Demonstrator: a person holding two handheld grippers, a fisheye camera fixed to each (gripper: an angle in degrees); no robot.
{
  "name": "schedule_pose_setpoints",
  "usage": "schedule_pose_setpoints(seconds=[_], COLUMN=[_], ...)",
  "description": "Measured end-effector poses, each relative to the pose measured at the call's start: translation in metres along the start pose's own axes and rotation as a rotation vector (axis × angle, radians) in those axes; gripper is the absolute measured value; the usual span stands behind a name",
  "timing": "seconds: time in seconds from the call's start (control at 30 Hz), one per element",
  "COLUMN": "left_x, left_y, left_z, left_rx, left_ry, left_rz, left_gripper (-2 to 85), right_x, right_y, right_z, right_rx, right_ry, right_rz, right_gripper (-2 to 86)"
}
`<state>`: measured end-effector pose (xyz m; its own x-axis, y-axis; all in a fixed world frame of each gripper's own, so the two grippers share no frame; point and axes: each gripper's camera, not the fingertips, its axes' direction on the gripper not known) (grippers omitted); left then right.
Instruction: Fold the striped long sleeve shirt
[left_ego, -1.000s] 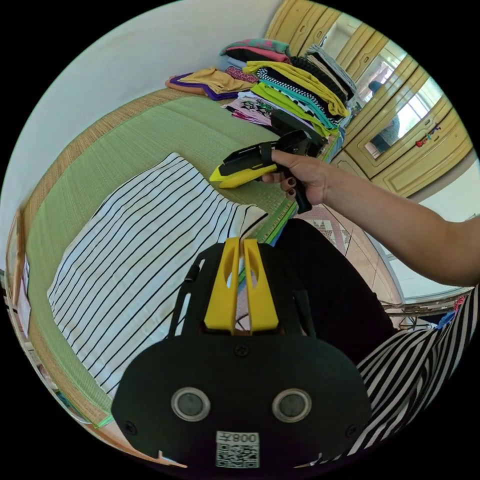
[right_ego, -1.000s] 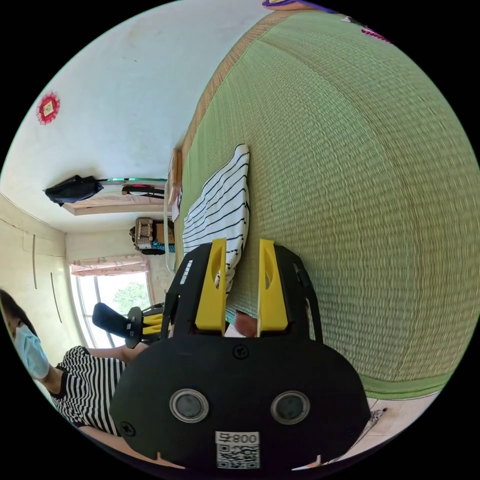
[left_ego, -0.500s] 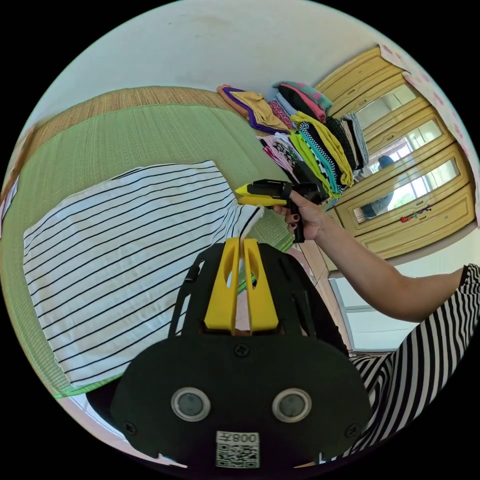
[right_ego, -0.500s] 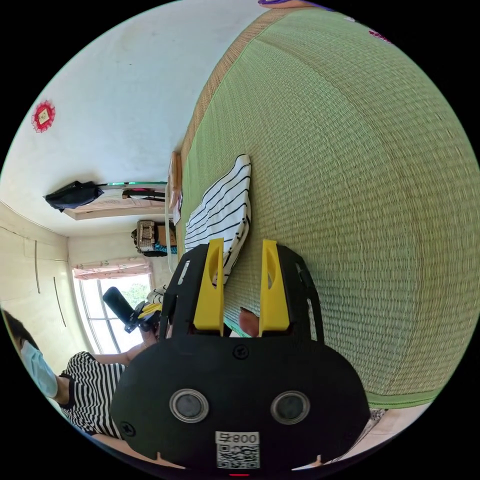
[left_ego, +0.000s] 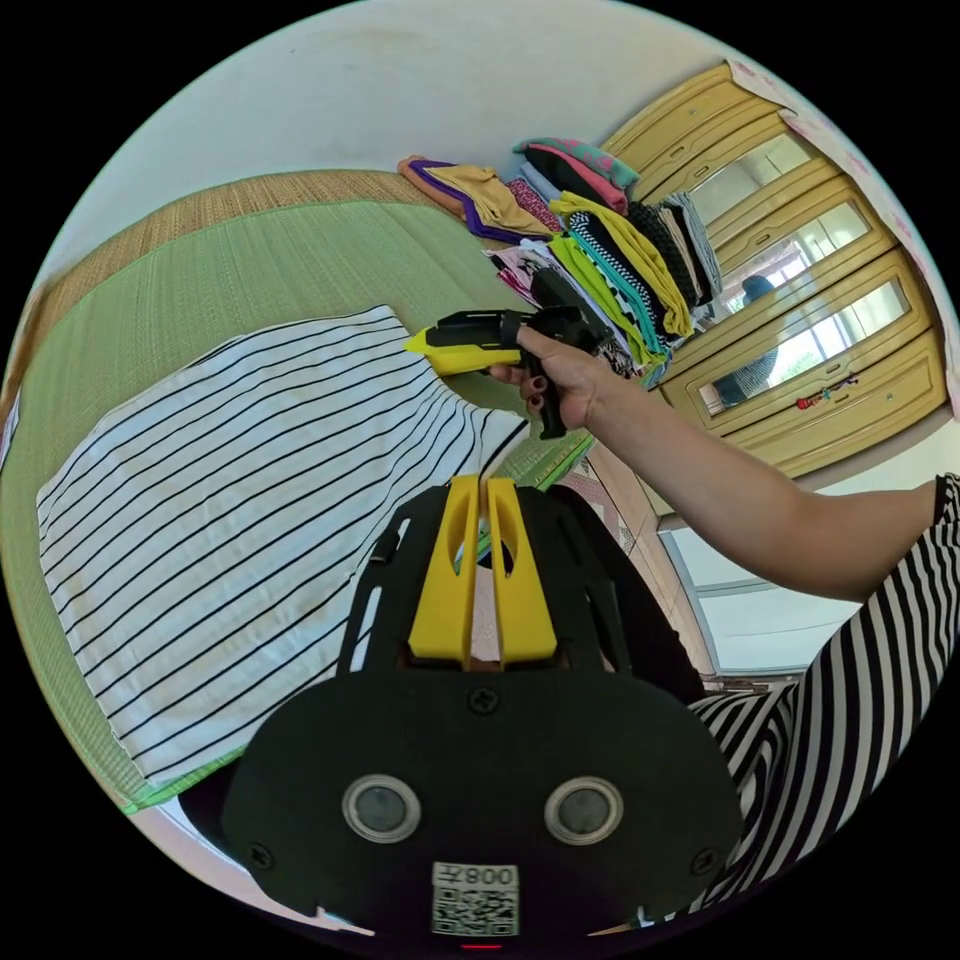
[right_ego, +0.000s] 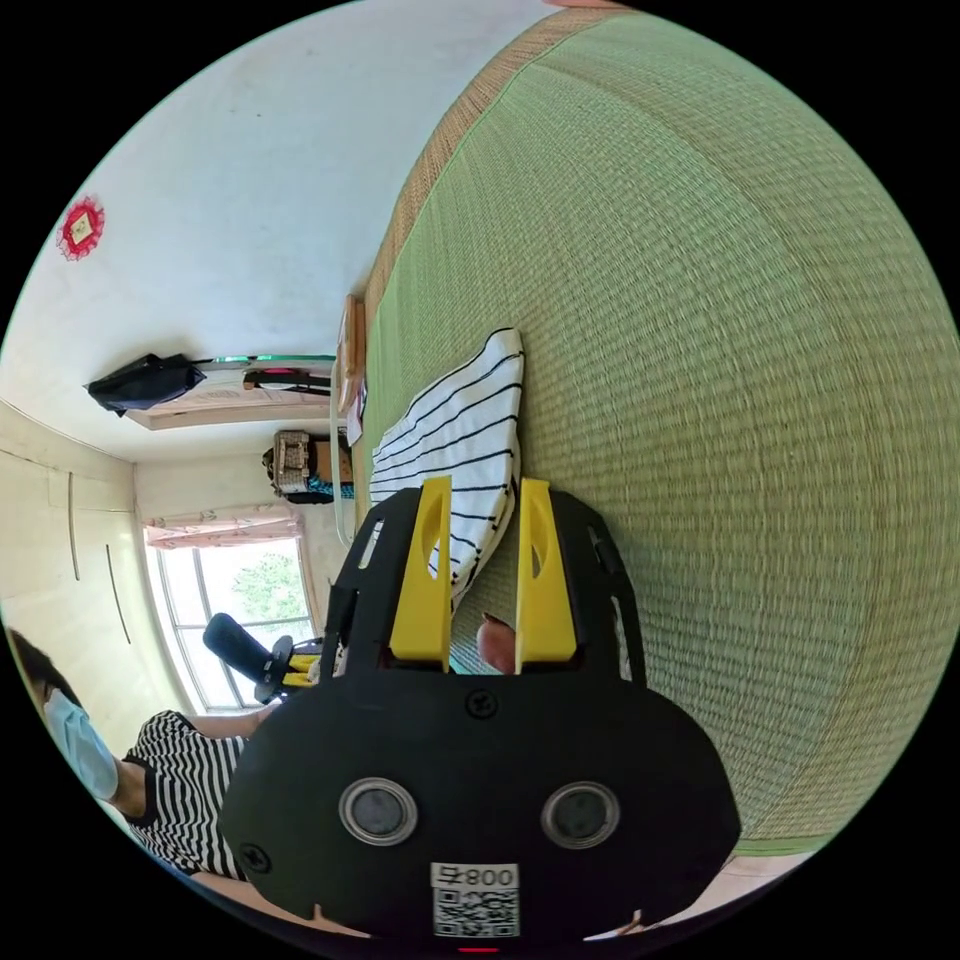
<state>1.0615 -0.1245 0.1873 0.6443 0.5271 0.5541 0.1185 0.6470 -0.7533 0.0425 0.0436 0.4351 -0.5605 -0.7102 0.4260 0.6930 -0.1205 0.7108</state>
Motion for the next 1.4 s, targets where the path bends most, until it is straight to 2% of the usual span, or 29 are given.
schedule_pose_setpoints(seconds=[0.43,0.73,1.4], left_x=[0.002,0.003,0.006], left_y=[-0.015,-0.025,-0.031], left_z=[0.021,0.049,0.107], left_rx=[-0.042,-0.076,-0.055], left_ry=[0.046,0.063,0.117], left_rz=[0.025,0.03,0.035], left_gripper=[1.1,1.1,1.0], right_x=[-0.012,-0.015,-0.03], right_y=[-0.035,-0.044,-0.038], right_z=[0.01,0.009,-0.039], right_rx=[-0.032,-0.055,-0.023], right_ry=[-0.013,0.011,0.022], right_rz=[-0.028,-0.024,0.005], right_gripper=[8.5,4.3,1.3])
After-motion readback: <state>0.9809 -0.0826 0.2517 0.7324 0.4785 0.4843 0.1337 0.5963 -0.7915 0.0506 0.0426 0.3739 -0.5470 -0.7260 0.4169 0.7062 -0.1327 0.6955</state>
